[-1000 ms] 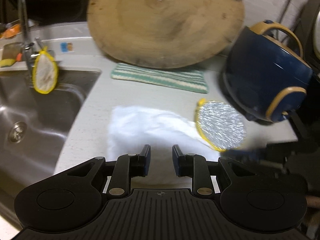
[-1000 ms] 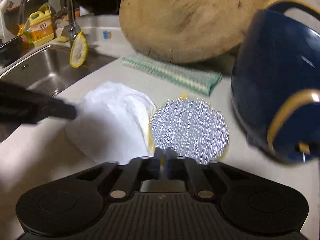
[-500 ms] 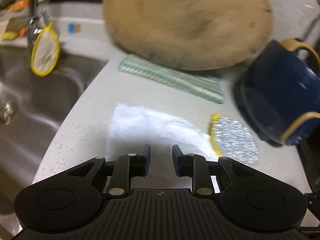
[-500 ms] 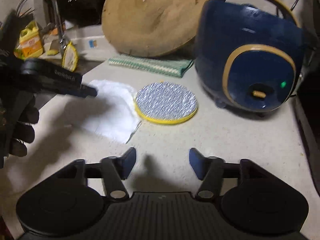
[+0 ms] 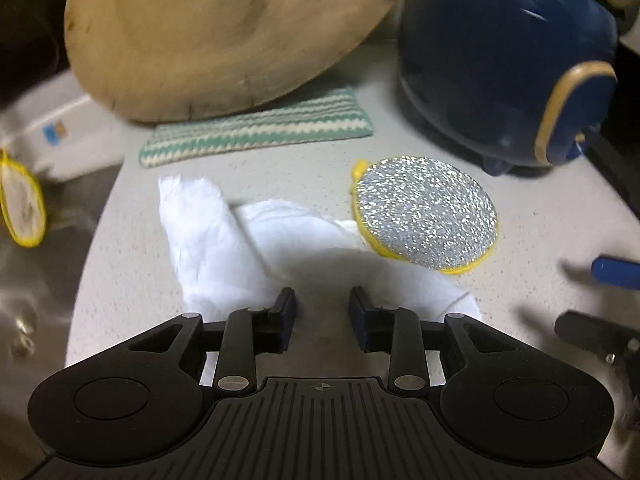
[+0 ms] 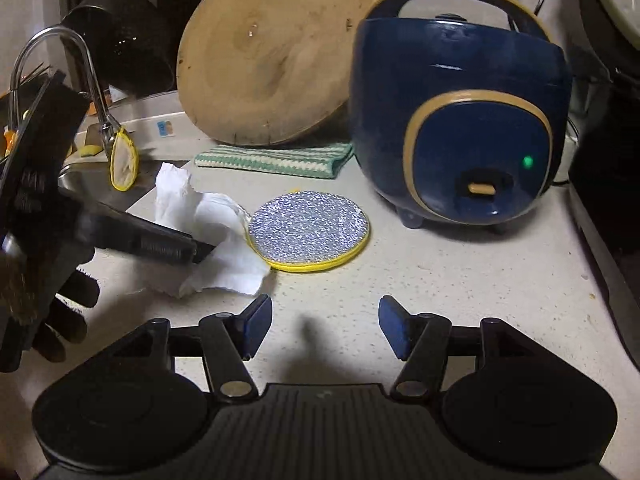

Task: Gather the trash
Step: 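Move the left gripper to the white tissue while the right gripper approaches the silver scrubber pad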

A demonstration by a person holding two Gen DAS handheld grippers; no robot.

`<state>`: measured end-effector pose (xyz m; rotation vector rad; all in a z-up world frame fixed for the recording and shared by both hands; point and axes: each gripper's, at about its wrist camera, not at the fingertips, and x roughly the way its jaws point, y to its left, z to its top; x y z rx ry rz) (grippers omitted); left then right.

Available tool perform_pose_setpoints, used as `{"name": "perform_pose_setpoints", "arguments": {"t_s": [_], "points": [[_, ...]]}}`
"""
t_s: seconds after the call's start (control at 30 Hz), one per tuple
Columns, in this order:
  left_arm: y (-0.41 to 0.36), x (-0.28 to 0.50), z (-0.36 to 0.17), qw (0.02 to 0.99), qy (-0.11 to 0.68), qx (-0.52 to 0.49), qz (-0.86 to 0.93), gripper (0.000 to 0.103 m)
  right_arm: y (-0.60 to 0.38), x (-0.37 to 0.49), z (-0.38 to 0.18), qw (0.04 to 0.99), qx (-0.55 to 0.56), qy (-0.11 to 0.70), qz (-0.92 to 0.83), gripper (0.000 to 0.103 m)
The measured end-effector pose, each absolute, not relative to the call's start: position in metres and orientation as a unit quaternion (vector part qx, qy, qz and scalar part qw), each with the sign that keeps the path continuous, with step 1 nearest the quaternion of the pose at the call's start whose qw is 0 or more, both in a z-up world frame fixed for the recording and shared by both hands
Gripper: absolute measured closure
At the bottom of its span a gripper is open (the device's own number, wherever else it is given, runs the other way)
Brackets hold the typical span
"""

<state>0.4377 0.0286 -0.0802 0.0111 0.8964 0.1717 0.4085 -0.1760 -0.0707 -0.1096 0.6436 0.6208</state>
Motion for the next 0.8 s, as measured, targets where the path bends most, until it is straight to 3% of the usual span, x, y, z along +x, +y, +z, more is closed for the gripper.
{"name": "perform_pose_setpoints", "arguments": {"t_s": [0.13,0.37,0.4,0.47,0.8], "points": [[0.031,0.443,-0.078,0.893,0.44,-0.01,0.09,0.064,-0.175,0.412,-0.07,0.906,-0.064,0.306,0.285,0.043],[0.034,0.44,-0.082,0.902,0.417,-0.032,0.107,0.066,-0.176,0.416,-0.066,0.912,-0.062,0.301,0.272,0.04],[0.032,0.438,-0.083,0.904,0.413,-0.026,0.106,0.068,-0.175,0.417,-0.065,0.913,-0.061,0.299,0.272,0.04],[0.034,0.436,-0.082,0.906,0.41,-0.032,0.103,0.091,-0.17,0.421,-0.062,0.913,-0.055,0.294,0.277,0.039],[0.057,0.389,-0.069,0.915,0.374,-0.1,0.114,0.096,-0.111,0.458,-0.057,0.91,-0.061,0.265,0.314,0.032]]}}
